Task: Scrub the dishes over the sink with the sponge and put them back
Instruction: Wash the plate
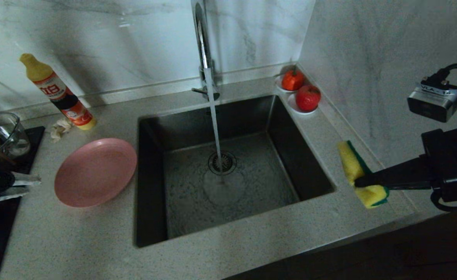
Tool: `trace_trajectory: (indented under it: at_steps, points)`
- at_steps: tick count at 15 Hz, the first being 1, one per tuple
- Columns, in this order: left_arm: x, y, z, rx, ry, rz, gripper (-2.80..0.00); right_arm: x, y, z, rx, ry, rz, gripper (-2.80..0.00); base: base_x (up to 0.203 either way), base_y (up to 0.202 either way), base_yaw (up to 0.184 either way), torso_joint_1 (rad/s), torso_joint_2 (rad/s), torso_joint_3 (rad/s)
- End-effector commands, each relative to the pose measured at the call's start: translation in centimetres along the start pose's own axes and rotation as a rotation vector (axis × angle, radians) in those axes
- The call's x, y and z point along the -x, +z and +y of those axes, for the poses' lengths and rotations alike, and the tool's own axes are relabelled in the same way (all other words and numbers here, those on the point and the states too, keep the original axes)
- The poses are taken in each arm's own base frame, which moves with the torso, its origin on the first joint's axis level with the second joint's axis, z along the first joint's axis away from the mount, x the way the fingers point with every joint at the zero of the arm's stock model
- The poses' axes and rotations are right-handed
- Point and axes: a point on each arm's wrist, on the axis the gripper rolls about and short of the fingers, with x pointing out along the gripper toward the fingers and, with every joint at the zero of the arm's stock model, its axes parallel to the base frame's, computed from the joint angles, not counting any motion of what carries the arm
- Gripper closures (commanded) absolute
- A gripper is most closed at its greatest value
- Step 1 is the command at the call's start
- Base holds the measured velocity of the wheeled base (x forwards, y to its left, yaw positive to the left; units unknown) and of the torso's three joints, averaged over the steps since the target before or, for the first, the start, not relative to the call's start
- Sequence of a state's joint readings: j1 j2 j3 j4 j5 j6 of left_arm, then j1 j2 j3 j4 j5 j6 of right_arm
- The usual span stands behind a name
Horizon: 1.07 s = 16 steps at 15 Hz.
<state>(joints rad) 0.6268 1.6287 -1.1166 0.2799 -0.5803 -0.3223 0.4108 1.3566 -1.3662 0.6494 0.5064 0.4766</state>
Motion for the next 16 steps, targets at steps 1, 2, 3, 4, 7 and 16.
trace_trajectory:
  at_steps: [1, 2, 3, 4, 7, 16]
  points:
    - [-1.8, 0.8, 0.9, 0.017, 0.004, 0.030, -2.80, 0.0, 0.0, -0.1, -0.007, -0.002, 0.005, 0.00, 0.000, 0.000, 0.000, 0.000, 0.00, 0.000]
    - [-2.2, 0.8, 0.9, 0.015, 0.003, 0.038, -2.80, 0.0, 0.0, -0.2, -0.008, -0.005, 0.001, 0.00, 0.000, 0.000, 0.000, 0.000, 0.00, 0.000]
    - [-2.6, 0.8, 0.7, 0.003, -0.002, 0.048, -2.80, 0.1, 0.0, -0.2, -0.009, -0.007, 0.000, 0.00, 0.000, 0.000, 0.000, 0.000, 0.00, 0.000]
    - [-3.0, 0.9, 0.8, -0.006, -0.005, 0.058, -2.80, 0.1, 0.0, -0.2, -0.009, -0.006, 0.000, 0.00, 0.000, 0.000, 0.000, 0.000, 0.00, 0.000]
    - [-4.4, 1.0, 0.7, -0.023, -0.018, 0.088, -2.80, 0.1, -0.2, -0.4, -0.012, -0.012, 0.001, 0.00, 0.000, 0.000, 0.000, 0.000, 0.00, 0.000]
    - [-6.4, 1.9, -3.4, -0.119, 0.003, 0.067, -2.80, 0.2, -0.3, -1.1, -0.033, -0.031, -0.003, 0.00, 0.000, 0.000, 0.000, 0.000, 0.00, 0.000]
